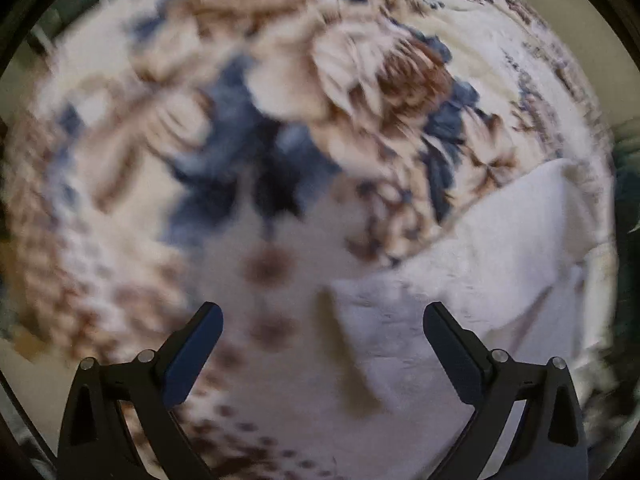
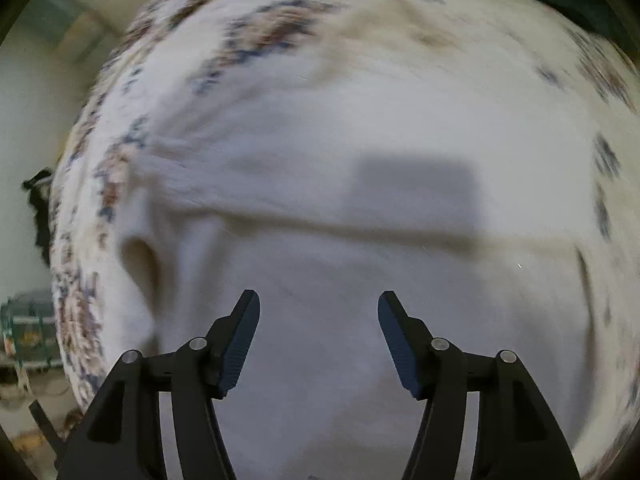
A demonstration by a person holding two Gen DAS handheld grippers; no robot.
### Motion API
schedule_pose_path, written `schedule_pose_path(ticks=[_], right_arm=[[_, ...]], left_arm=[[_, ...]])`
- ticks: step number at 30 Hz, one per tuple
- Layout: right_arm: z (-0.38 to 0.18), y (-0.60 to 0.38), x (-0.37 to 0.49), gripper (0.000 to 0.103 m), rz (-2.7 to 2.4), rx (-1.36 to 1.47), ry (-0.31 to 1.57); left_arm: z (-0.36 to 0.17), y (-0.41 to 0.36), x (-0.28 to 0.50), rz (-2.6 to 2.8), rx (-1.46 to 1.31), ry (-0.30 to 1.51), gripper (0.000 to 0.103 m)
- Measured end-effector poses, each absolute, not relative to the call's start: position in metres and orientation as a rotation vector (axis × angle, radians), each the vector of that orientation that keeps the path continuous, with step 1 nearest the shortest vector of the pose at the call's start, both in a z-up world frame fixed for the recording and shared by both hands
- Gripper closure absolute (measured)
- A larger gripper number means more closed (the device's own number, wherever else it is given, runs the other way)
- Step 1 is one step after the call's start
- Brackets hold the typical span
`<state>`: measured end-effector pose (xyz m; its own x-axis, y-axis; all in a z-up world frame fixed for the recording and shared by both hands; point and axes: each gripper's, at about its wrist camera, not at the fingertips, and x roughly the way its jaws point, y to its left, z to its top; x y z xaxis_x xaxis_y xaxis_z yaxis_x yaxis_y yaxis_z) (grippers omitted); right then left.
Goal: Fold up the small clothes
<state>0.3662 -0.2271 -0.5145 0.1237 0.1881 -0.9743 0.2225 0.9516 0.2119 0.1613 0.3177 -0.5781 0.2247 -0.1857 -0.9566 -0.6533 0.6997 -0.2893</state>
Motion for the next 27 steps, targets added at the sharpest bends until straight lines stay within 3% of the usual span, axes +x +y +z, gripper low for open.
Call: schedule_pose_path(ticks=[2, 3, 4, 6, 10, 15, 18, 21, 24, 27], right_arm=[[-0.527, -0.243, 0.348, 0.039, -0.078, 0.375, 1.49], [-0.535, -0.251, 0.339, 0.039, -0.104, 0.402, 1.507], [-0.541, -0.256, 0.331, 0.039, -0.121, 0.419, 1.52], [-0.55, -0.262, 0.317, 0.039, -0.141, 0.432, 1.539], [-0.552, -0.256, 0.306, 0.039, -0.161, 0.414, 1.551], [-0.541, -0.226, 0.312, 0.039, -0.105, 0.391, 1.509], [-0.542, -0.205, 0.318, 0.039, -0.076, 0.383, 1.494], [-0.547, -0.188, 0.322, 0.039, -0.062, 0.392, 1.499], [-0.549, -0.173, 0.326, 0.039, -0.047, 0.4, 1.502], [-0.545, -0.16, 0.324, 0.039, -0.033, 0.396, 1.502]], left_arm=[[-0.587, 0.307, 0.169, 0.318, -0.836, 1.321, 0.007], [-0.589, 0.299, 0.176, 0.288, -0.83, 1.313, 0.019], [-0.59, 0.289, 0.184, 0.283, -0.784, 1.324, 0.055], [-0.59, 0.271, 0.202, 0.22, -0.681, 1.362, 0.097], [-0.557, 0.292, 0.222, 0.248, -0.598, 1.255, 0.098], [-0.505, 0.384, 0.254, 0.409, -0.618, 1.034, 0.097], [-0.496, 0.435, 0.268, 0.476, -0.693, 0.967, 0.09], [-0.496, 0.456, 0.273, 0.477, -0.826, 0.949, 0.069], [-0.505, 0.448, 0.261, 0.47, -0.946, 0.902, 0.031], [-0.528, 0.437, 0.237, 0.471, -1.108, 0.895, 0.029]])
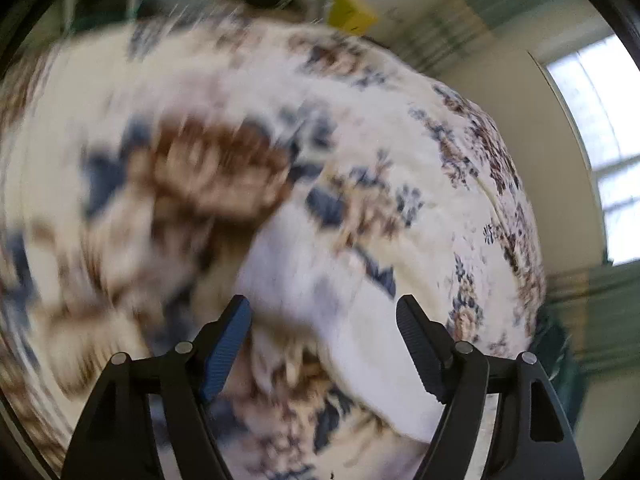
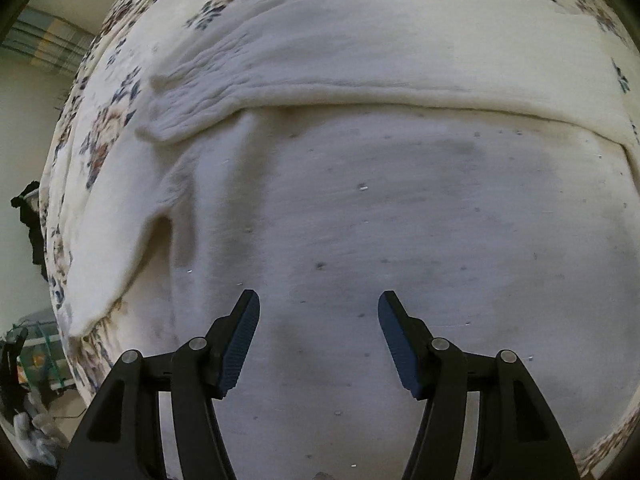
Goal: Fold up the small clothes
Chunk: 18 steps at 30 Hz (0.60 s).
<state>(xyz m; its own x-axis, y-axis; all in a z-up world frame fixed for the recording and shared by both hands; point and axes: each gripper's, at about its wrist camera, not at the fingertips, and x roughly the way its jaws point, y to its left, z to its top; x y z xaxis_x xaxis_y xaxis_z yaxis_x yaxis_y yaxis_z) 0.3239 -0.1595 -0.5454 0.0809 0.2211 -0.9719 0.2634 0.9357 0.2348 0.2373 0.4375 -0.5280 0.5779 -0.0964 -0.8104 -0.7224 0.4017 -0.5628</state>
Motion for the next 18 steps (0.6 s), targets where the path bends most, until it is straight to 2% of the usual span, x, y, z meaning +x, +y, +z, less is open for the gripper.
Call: schedule_pose_path(ticks=[5, 10, 11, 12, 13, 18], right_arm=[[-0.55, -0.141, 0.342, 0.039, -0.109, 0.341, 1.478], [-0.558, -0.167, 0.353, 0.036, -0.257, 0.293, 1.44], [-0.559, -0.172, 0.356, 0.033, -0.286, 0.273, 1.438], [-0.559, -0.175, 0.361, 0.028, -0.328, 0.231, 1.431], [-0.558, -0.176, 0.366, 0.027, -0.37, 0.175, 1.423], [-0.544, -0.181, 0.392, 0.024, -0.468, 0.045, 1.36]], left_arm=[[-0.591, 0.421, 0.232, 0.464, -1.302, 0.911, 0.029], [-0.602, 0.437, 0.267, 0.537, -1.275, 0.813, 0.032], [-0.598, 0.44, 0.276, 0.554, -1.234, 0.804, 0.036], [-0.592, 0.442, 0.285, 0.557, -1.179, 0.799, 0.068], [-0.59, 0.443, 0.294, 0.552, -1.137, 0.821, 0.097], [-0.543, 0.422, 0.325, 0.506, -0.845, 0.855, 0.095]])
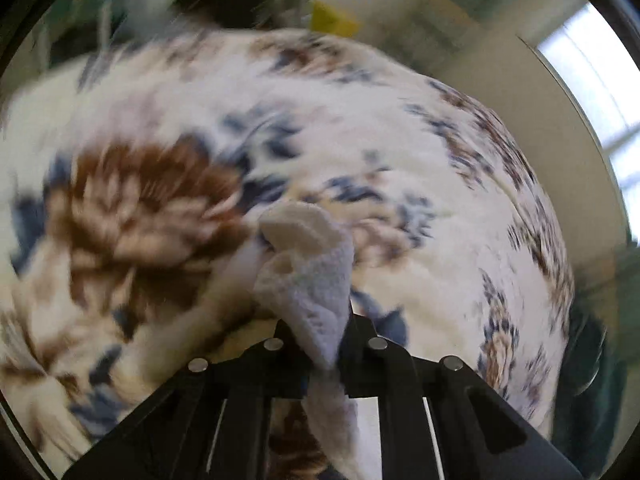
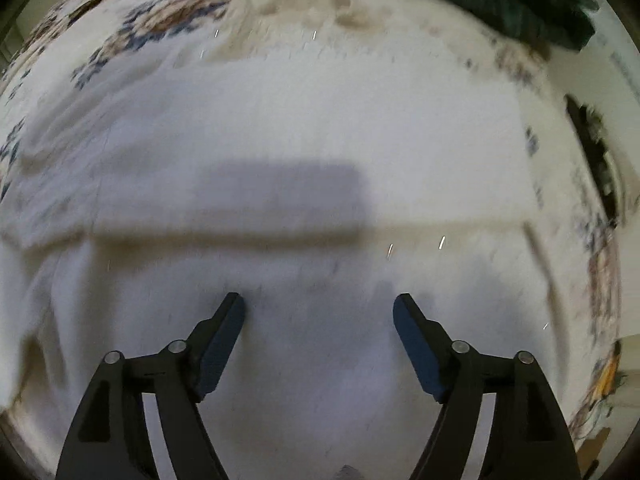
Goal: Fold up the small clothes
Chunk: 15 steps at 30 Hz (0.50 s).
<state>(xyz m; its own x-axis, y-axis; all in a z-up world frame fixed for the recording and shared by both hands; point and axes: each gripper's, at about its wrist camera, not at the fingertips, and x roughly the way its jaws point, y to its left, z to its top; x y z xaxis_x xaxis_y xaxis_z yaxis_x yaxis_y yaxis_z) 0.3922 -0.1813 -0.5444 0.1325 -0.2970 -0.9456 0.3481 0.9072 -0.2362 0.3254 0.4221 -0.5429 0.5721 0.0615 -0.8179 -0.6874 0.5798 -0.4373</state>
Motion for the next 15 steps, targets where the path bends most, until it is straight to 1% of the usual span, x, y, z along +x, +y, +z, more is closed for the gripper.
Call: schedule_pose_path(ticks=[5, 8, 11, 15], right_arm=[[-0.528, -0.178, 0.42, 0.023, -0.428, 0.047, 1.314], [-0.523, -0.179, 0.435, 0.023, -0.351, 0.145, 1.319], [-0.518, -0.198, 0.436, 0.023, -0.301, 0.205, 1.332], [-0.509, -0.238, 0.427, 0.023, -0.339, 0.163, 1.338]], left_arm=[[-0.476, 0.391, 0.34, 0.434, -0.721, 0.787, 0.095], [-0.433, 0.351, 0.364, 0.349, -0.626, 0.754, 0.095], [-0.399, 0.294, 0.394, 0.207, -0.57, 0.742, 0.095], [-0.379, 0.188, 0.441, -0.012, -0.472, 0.776, 0.095]])
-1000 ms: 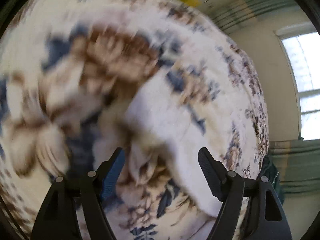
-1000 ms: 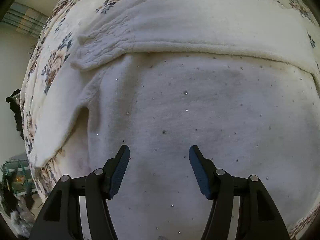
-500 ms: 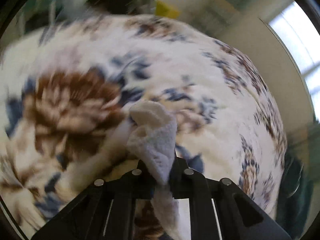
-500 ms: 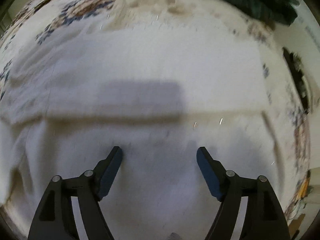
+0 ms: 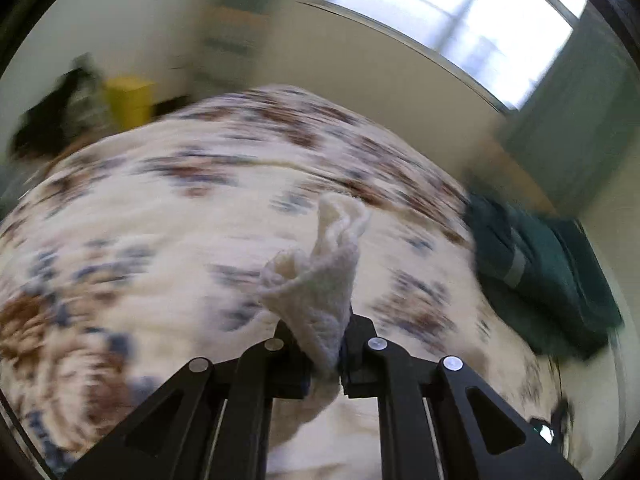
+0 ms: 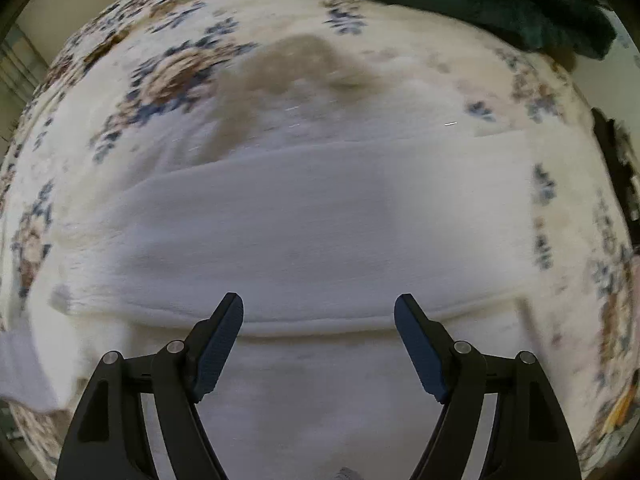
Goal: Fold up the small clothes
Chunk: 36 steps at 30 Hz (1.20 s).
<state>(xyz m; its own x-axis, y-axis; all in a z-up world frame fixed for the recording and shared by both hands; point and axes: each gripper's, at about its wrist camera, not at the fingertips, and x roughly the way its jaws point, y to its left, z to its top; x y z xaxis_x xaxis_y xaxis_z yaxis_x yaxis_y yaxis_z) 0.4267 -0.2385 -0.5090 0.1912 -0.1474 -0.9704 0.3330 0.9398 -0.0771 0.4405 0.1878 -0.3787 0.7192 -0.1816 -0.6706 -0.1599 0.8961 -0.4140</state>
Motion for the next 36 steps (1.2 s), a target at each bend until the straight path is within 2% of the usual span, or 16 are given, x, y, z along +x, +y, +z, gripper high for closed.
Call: schedule_pose_path(ticks=[6, 11, 18, 20, 21, 22, 24, 28, 33, 36], right_arm=[[-0.501, -0.342, 0.407, 0.023, -0.452, 0.235, 1.369], [-0.503, -0.434, 0.392, 0.023, -0.586, 0.243, 1.417], [-0.5, -0.525, 0.37, 0.023, -0.613, 0.383, 1.417], [-0.496, -0.541, 0.362, 0.023, -0.584, 0.456, 1.408], [-0.493, -0.551, 0.359, 0.023, -0.548, 0.523, 1.396], [-0.491, -0.556, 0.358, 0.023, -0.519, 0.564, 1.391], [-0.485, -0.563, 0.357, 0.023, -0.452, 0.654, 1.371], [-0.477, -0.558, 0.378, 0.023, -0.283, 0.74, 1.327], [-0.49, -0.52, 0.433, 0.023, -0.14, 0.766, 1.338], [-0.509, -0.495, 0.463, 0.023, -0.131, 0.681, 1.374]], left_arm=[[-0.39, -0.004, 0.484, -0.29, -0.355, 0.888, 0.095], [-0.433, -0.142, 0.495, -0.454, -0.319, 1.023, 0.095], [-0.466, -0.259, 0.488, -0.481, -0.243, 1.149, 0.091], [-0.46, -0.26, 0.483, -0.426, -0.174, 1.122, 0.079], [-0.456, -0.258, 0.482, -0.408, -0.15, 1.103, 0.059], [-0.454, -0.254, 0.478, -0.389, -0.126, 1.087, 0.03], [-0.449, -0.227, 0.469, -0.311, -0.072, 1.043, 0.01], [-0.449, -0.15, 0.448, -0.08, 0.051, 0.984, 0.01], [-0.476, -0.053, 0.426, 0.158, 0.12, 1.06, 0.01], [-0.49, -0.012, 0.417, 0.25, 0.109, 1.101, 0.01]])
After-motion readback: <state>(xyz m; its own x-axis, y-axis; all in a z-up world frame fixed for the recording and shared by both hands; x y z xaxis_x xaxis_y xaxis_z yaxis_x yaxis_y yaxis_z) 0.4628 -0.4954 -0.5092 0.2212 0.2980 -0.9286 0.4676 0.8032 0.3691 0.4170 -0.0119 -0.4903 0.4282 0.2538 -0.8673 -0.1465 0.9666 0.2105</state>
